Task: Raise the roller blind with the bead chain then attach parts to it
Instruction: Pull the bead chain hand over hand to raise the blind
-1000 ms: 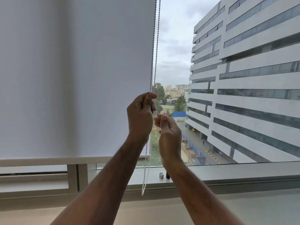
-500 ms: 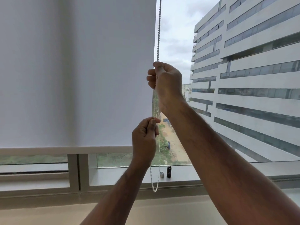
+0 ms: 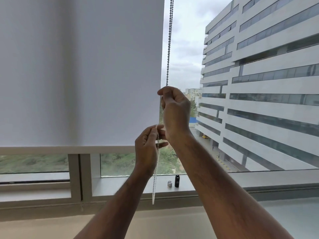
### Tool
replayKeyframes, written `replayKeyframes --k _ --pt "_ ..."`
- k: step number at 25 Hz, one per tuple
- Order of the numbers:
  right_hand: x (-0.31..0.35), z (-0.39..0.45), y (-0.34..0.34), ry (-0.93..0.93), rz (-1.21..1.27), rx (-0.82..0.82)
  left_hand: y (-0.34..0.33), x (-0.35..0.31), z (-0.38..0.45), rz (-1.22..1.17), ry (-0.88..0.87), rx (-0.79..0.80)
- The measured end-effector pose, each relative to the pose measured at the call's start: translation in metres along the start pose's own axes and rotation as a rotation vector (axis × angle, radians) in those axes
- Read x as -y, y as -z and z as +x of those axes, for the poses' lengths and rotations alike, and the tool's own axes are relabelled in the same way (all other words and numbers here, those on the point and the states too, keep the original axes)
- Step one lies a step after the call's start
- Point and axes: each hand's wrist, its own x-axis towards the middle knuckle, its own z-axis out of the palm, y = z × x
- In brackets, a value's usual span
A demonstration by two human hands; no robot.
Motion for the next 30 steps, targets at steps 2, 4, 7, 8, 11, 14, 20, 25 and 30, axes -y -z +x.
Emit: replayKeyframes --k 2,4,7,8,11,14,20,25,30 --pt "-0.01 -0.011 0.005 0.008 -0.047 -0.002 -0.001 -0.013 0.015 -0.017 -0.002 -0.014" --pt "-0.022 -0.024 0.01 0.006 -0.094 -0.003 -0.004 -0.03 0.03 -0.032 -0.021 -0.013" --pt "-0.039 -0.045 0.017 -0.024 -0.112 0.007 -0.015 -0.059 0.051 -0.067 -0.054 -0.015" --pt "-0.045 -0.051 0.019 -0.039 -0.105 0.013 -0.02 -0.068 0.058 -0.064 -0.057 -0.006" --pt "-0.062 -0.069 0.025 -0.097 -0.076 0.032 -0.035 -0.093 0.073 -0.07 -0.031 0.029" --pt "-0.074 -0.083 0.03 -0.14 -0.076 0.036 -0.046 -0.11 0.081 -0.071 -0.036 0.053" --pt "-0.091 -0.103 0.037 -0.151 -0.101 0.043 -0.057 -0.113 0.088 -0.017 -0.04 0.071" --pt "-0.101 -0.114 0.041 -0.145 -0.11 0.071 -0.054 -0.097 0.086 0.044 -0.127 -0.004" --pt "-0.108 -0.121 0.042 -0.209 -0.024 0.162 -0.044 -0.086 0.071 0.087 -0.193 -0.001"
